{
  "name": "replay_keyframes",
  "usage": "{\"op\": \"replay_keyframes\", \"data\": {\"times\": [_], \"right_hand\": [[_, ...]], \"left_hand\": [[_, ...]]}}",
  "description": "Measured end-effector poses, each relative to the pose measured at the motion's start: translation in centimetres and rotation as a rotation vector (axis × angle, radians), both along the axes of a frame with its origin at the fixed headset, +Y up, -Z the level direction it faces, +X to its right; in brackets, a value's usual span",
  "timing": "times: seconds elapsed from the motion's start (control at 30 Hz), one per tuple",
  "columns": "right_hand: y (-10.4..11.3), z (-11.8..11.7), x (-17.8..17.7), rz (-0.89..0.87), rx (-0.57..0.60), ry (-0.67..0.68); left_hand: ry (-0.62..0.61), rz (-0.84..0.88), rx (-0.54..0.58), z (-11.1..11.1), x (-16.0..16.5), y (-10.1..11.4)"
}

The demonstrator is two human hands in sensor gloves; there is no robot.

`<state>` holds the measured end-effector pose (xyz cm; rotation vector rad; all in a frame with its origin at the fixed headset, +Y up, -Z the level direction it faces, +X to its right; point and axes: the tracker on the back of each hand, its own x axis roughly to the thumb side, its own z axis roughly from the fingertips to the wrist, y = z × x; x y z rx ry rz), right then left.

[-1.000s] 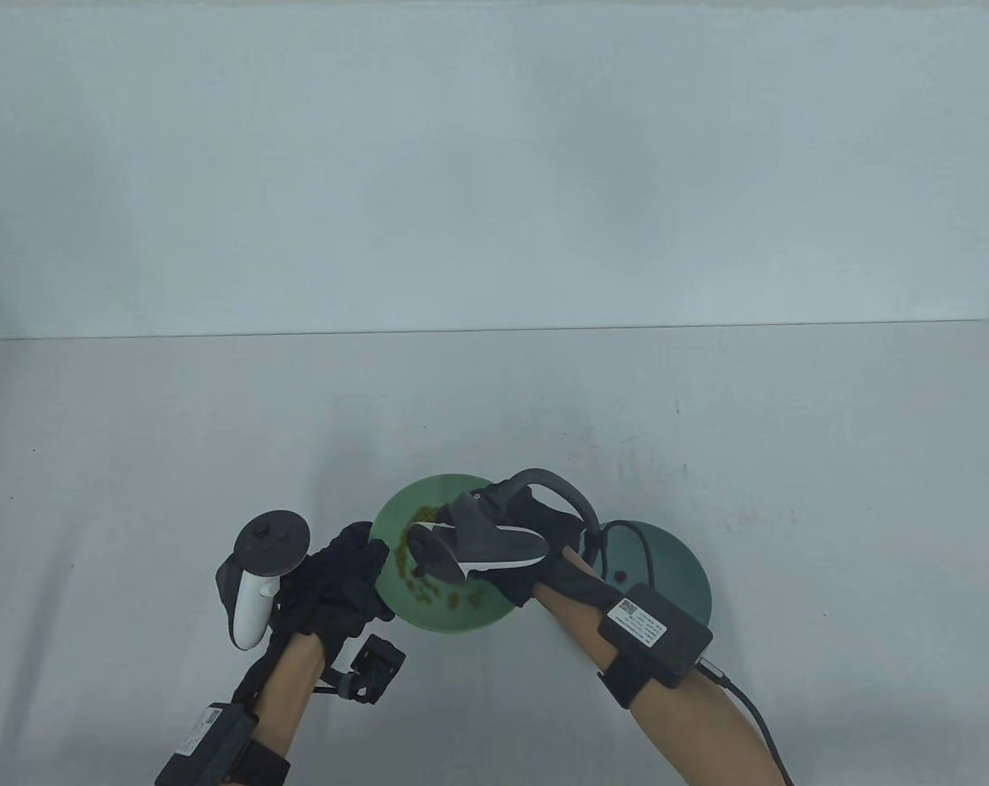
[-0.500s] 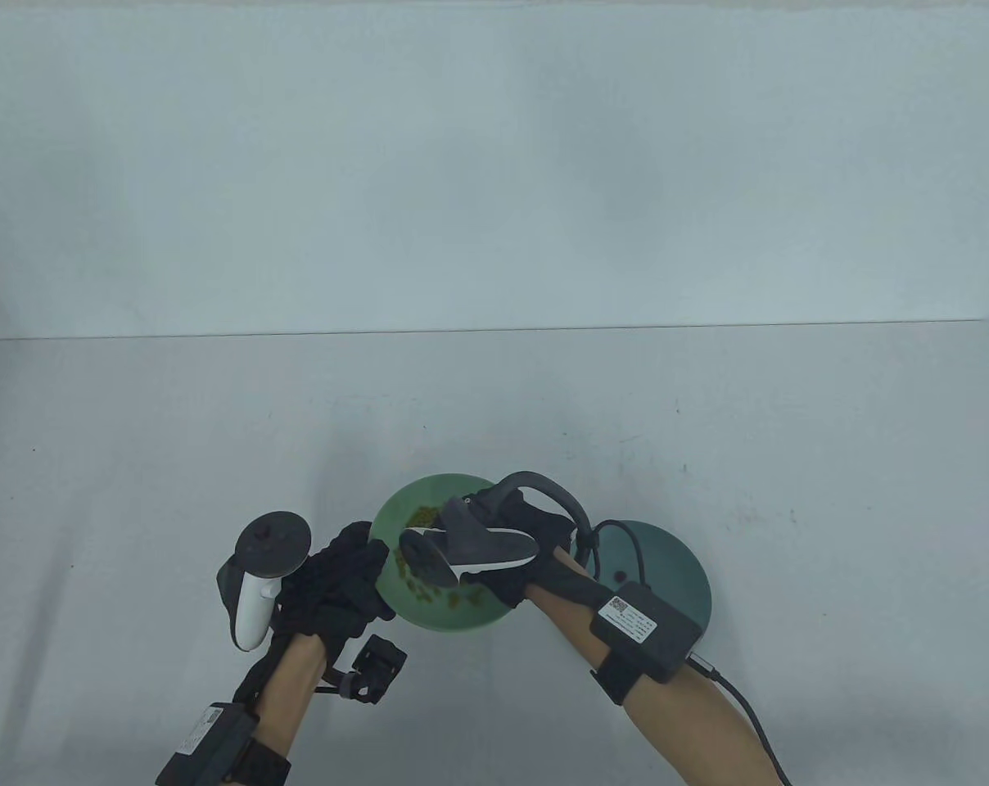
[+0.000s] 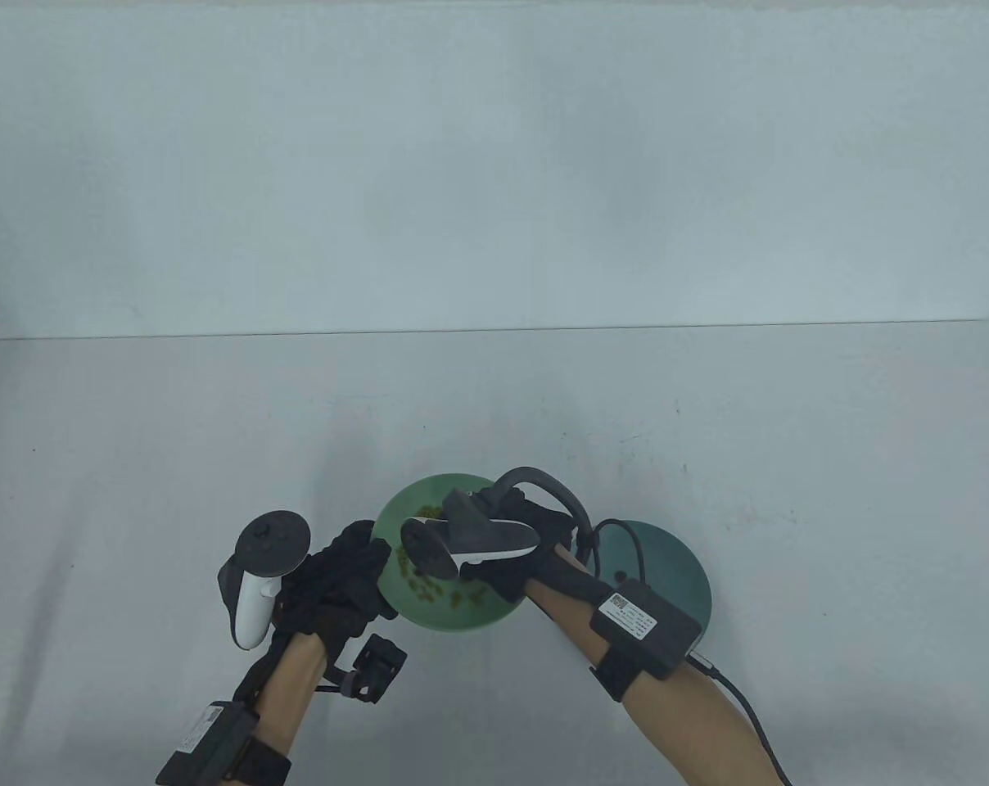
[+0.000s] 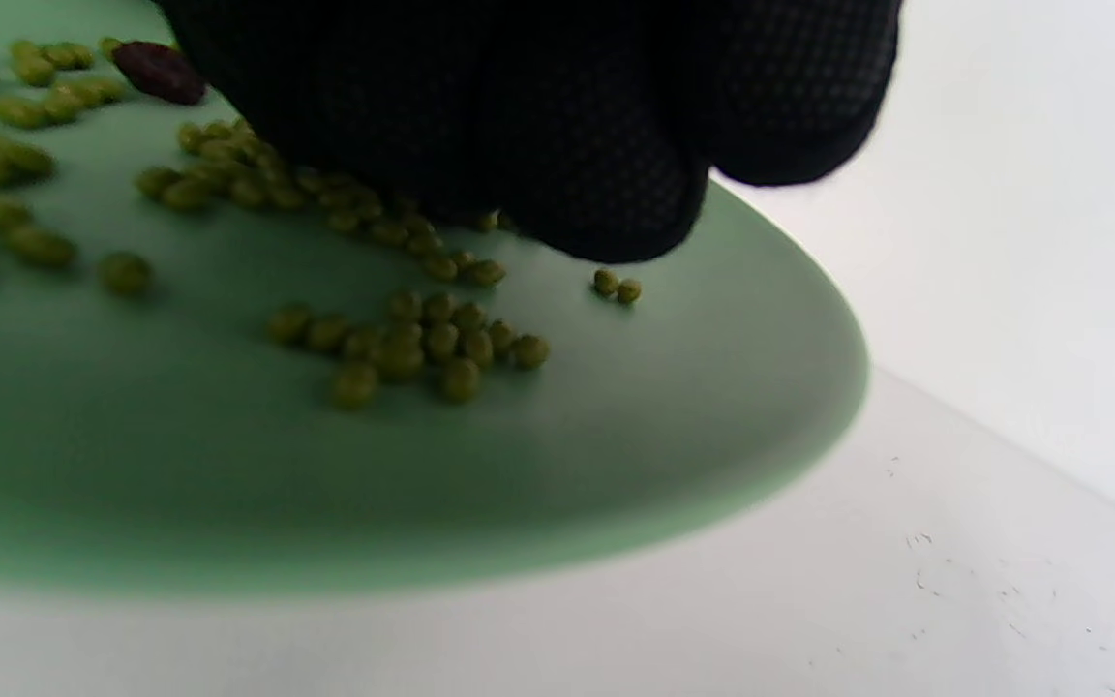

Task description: Pick cranberries with hand pinch into plate

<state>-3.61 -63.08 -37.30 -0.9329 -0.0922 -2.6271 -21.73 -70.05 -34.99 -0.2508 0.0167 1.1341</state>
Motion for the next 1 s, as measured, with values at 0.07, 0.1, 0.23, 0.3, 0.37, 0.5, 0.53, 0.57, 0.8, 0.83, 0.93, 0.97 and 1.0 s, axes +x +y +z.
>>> {"op": "replay_keyframes", "data": {"times": [0.07,0.1,0.23,0.3,0.37,0.5,0.53,0.57,0.8,0.83,0.93,0.97,1.0], "right_hand": [[-0.02,-0.06,-0.07,0.004,-0.010,-0.003],[-0.04,-0.09,-0.08,0.005,-0.012,-0.004],[0.02,-0.07,-0.09,0.005,-0.019,-0.004],[-0.03,-0.13,-0.13,0.004,-0.015,-0.003],[-0.05,-0.16,-0.18,0.004,-0.014,-0.002],[-0.08,-0.14,-0.24,0.003,-0.001,0.003],[-0.09,-0.14,-0.25,0.003,0.000,0.003],[-0.10,-0.17,-0.24,0.002,0.001,0.004],[-0.16,-0.27,-0.15,-0.010,0.000,-0.008],[-0.16,-0.28,-0.13,-0.013,-0.004,-0.010],[-0.06,-0.25,-0.15,-0.018,-0.001,-0.009],[-0.06,-0.26,-0.15,-0.019,0.002,-0.008],[-0.05,-0.28,-0.16,-0.023,0.000,-0.007]], "left_hand": [[-0.002,0.002,-0.001,0.00,0.05,-0.02],[-0.004,0.005,-0.002,0.00,0.08,-0.05],[-0.008,0.007,-0.002,-0.02,0.12,-0.05],[-0.008,0.010,-0.002,-0.04,0.12,-0.05],[-0.009,0.013,-0.002,-0.04,0.12,-0.04],[-0.010,0.014,-0.001,-0.04,0.13,-0.03],[-0.011,0.016,-0.003,-0.05,0.13,-0.04],[-0.012,0.017,-0.004,-0.03,0.15,-0.04],[-0.010,0.009,-0.003,-0.03,0.12,-0.02],[-0.007,0.009,-0.002,-0.02,0.09,-0.01],[0.000,0.018,-0.003,-0.04,0.02,0.01],[0.000,0.021,-0.003,-0.04,0.03,0.00],[-0.002,0.031,-0.007,-0.04,0.04,-0.01]]}}
